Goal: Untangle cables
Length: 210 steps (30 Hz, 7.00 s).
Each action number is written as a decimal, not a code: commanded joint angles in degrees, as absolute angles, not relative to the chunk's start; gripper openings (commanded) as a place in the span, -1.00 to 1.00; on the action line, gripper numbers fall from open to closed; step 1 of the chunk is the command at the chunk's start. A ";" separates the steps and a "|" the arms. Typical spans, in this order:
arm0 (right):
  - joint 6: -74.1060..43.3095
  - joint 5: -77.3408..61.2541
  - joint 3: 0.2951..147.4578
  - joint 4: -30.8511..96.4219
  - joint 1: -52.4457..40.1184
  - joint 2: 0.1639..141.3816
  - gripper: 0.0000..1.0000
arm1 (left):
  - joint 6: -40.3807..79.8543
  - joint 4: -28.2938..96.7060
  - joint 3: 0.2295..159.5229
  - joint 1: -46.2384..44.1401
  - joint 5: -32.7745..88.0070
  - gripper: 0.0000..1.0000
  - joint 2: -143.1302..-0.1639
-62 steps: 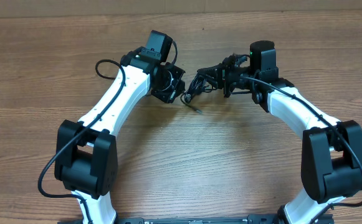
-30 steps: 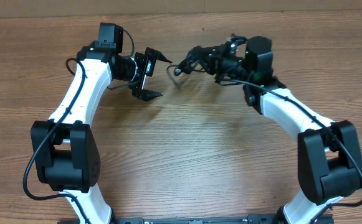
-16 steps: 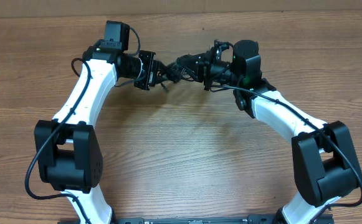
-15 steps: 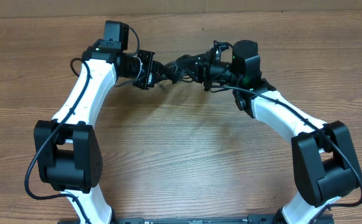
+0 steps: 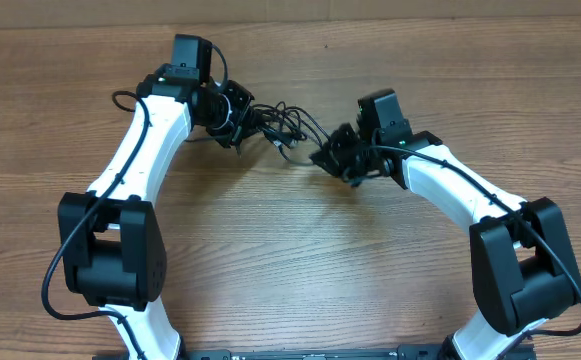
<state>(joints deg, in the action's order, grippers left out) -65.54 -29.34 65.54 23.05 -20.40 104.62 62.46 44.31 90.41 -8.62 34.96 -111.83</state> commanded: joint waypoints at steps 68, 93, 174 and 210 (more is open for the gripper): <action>-92.77 -33.36 68.25 16.53 -20.58 101.06 -0.17 | 30.06 32.49 91.35 -17.67 28.21 -0.92 -111.39; -90.41 -33.04 68.23 17.23 -23.46 101.06 -0.92 | 44.93 30.83 91.35 -19.81 26.61 -0.91 -111.39; -40.42 -5.74 66.54 33.65 -22.74 106.54 -0.93 | 53.95 51.62 86.78 -26.39 16.36 0.29 -112.22; -40.40 -9.32 66.54 39.75 -22.76 106.54 -0.93 | 57.84 21.82 68.53 -31.86 1.96 -0.24 -112.22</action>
